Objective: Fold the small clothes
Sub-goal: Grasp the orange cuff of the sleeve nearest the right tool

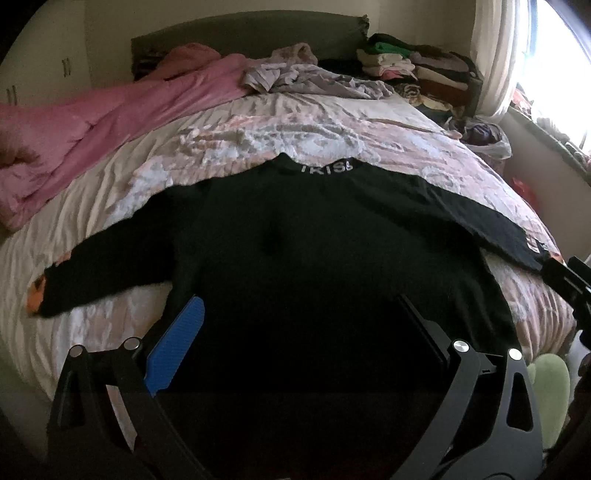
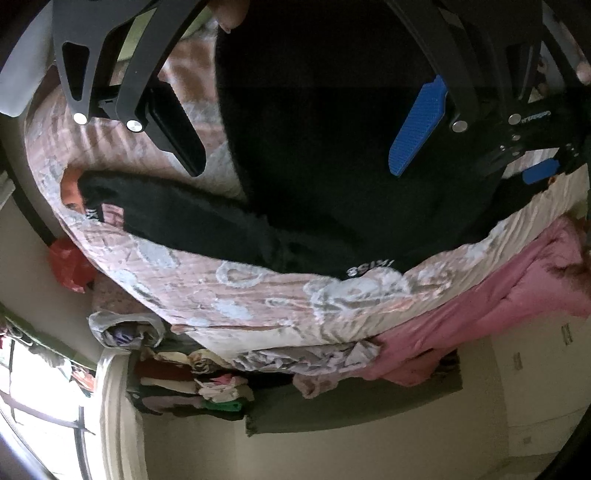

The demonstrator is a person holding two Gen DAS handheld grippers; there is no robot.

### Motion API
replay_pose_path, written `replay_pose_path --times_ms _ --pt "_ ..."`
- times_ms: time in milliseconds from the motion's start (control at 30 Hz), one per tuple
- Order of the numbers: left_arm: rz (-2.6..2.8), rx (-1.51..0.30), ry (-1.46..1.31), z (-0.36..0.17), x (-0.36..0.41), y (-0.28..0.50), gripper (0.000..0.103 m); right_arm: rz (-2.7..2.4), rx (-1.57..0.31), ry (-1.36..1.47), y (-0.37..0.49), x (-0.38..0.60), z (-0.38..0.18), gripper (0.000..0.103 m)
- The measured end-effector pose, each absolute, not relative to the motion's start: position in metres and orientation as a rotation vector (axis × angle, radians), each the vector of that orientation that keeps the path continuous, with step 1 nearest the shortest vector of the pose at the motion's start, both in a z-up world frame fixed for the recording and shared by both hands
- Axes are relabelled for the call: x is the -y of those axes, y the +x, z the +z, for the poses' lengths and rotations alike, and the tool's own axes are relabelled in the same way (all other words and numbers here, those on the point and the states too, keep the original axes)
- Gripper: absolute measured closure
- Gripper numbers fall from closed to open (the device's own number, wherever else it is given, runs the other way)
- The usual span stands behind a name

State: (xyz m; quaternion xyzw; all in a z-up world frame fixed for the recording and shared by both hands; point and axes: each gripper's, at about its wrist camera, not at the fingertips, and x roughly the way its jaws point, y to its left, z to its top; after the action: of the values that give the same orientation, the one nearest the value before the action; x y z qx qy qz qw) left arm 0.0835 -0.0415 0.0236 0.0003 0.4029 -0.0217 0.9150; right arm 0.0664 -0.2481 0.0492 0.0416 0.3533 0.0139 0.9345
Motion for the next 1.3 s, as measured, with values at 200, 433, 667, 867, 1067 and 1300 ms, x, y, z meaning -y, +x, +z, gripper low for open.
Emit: replay_pose_path --times_ms 200,433,667,867,1067,1300 --pt "-0.056 -0.813 -0.003 0.033 0.049 0.108 0.009 -0.023 -0.698 0.119 0.089 0.268 0.059 0.004" --pt "-0.064 -0.805 0.0 0.043 0.052 0.137 0.009 -0.059 -0.687 0.163 0.115 0.287 0.071 0.004" --pt "-0.064 -0.812 -0.009 0.052 0.049 0.17 0.009 -0.101 -0.668 0.2 0.138 0.305 0.083 0.004" --pt "-0.037 -0.799 -0.014 0.065 0.044 0.198 0.009 -0.149 -0.599 0.244 0.154 0.326 0.107 0.004" --pt "-0.045 -0.787 -0.02 0.071 0.048 0.223 0.009 -0.211 -0.568 0.291 0.17 0.349 0.116 0.004" --pt "-0.089 -0.801 -0.028 0.058 0.062 0.242 0.009 -0.324 -0.573 0.382 0.174 0.386 0.091 0.004"
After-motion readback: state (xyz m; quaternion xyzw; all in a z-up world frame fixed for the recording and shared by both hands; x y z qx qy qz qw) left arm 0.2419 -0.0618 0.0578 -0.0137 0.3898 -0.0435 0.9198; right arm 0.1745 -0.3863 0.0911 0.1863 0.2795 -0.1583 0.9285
